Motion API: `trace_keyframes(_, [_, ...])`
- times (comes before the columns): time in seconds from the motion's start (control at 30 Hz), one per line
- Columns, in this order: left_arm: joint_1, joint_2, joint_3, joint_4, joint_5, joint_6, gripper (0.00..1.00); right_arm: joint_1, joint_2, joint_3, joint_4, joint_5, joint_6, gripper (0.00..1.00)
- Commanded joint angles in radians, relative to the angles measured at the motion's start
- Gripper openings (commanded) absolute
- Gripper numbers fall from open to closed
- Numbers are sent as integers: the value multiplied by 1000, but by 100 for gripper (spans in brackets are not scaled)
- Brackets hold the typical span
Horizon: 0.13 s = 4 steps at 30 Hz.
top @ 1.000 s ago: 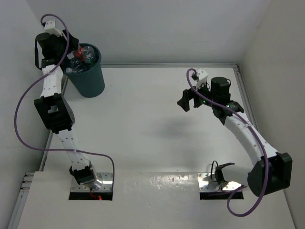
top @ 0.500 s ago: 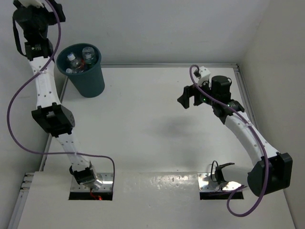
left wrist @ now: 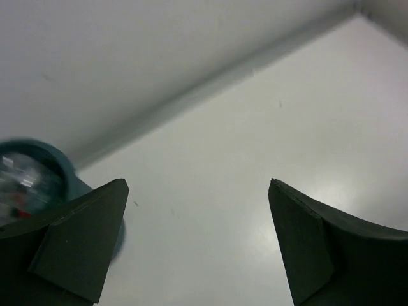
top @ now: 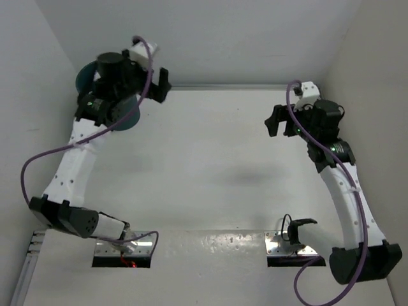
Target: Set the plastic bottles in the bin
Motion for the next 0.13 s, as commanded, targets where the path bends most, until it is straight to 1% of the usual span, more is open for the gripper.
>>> trace_keyframes(0.0, [-53,23,-82,-146,-128,-17,100,-66,-92,22,-96,62,35,100])
trace_keyframes(0.07, [-53,-15,-109,-146,-119,-17,100,-89,-123,-10,-98,61,31,100])
trace_keyframes(0.1, [-53,-27,-132,-126,-119,-17,100,-109,-164,-21,-103,62,29,100])
